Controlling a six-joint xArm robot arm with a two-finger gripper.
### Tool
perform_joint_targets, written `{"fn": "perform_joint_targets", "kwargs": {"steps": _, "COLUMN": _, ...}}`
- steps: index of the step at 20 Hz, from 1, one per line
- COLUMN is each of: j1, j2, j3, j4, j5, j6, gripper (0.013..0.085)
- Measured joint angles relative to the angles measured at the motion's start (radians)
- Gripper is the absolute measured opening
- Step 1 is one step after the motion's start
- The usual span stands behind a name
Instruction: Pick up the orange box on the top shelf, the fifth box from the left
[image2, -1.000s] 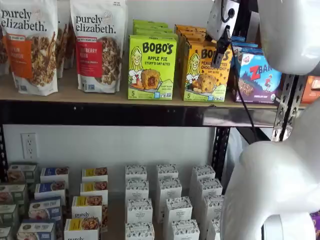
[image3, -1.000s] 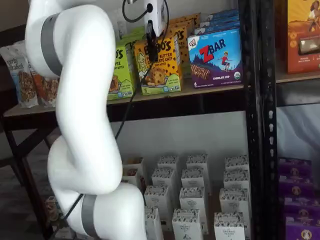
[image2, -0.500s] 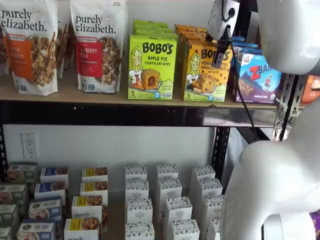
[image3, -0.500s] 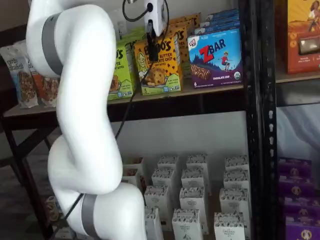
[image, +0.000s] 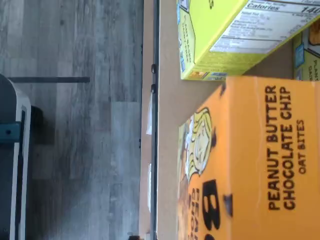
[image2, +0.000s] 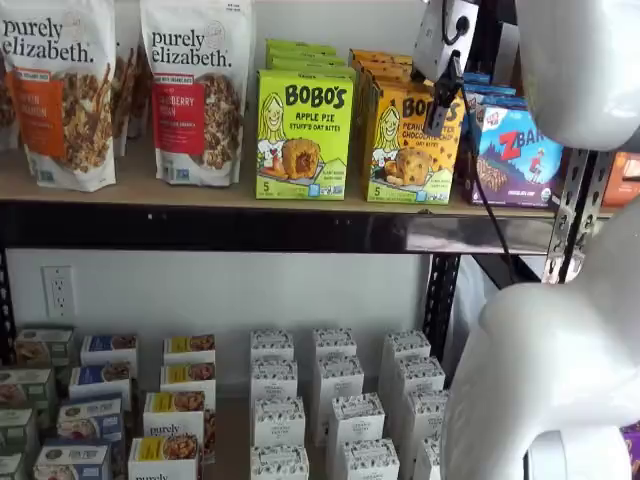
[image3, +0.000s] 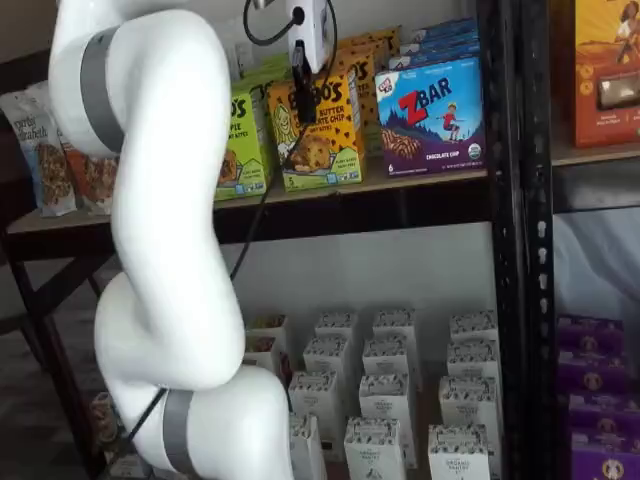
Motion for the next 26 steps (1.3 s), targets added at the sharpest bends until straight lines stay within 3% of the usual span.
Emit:
{"fn": "perform_joint_targets", "kwargs": {"steps": 3, "j1": 0.000, "j2": -0.003, "j3": 0.004, "j4": 0.000, "j5": -0.003, "j6": 0.000, "gripper": 0.0810}}
{"fn": "perform_joint_targets", "kwargs": {"steps": 5, "j1": 0.000, "j2": -0.005, "j3": 0.006, "j4": 0.002, "j5": -0.003, "j6": 0.001, "gripper": 0.0730}}
{"fn": "perform_joint_targets", "kwargs": {"steps": 11, "j1": 0.002, "j2": -0.011, "j3": 0.012, "j4": 0.004, "j5": -0.007, "j6": 0.002, "gripper": 0.0610}}
{"fn": "perform_joint_targets", "kwargs": {"steps": 26, "j1": 0.009, "j2": -0.013, "j3": 0.015, "j4": 0.002, "j5": -0.006, "j6": 0.009, "gripper": 0.0610}}
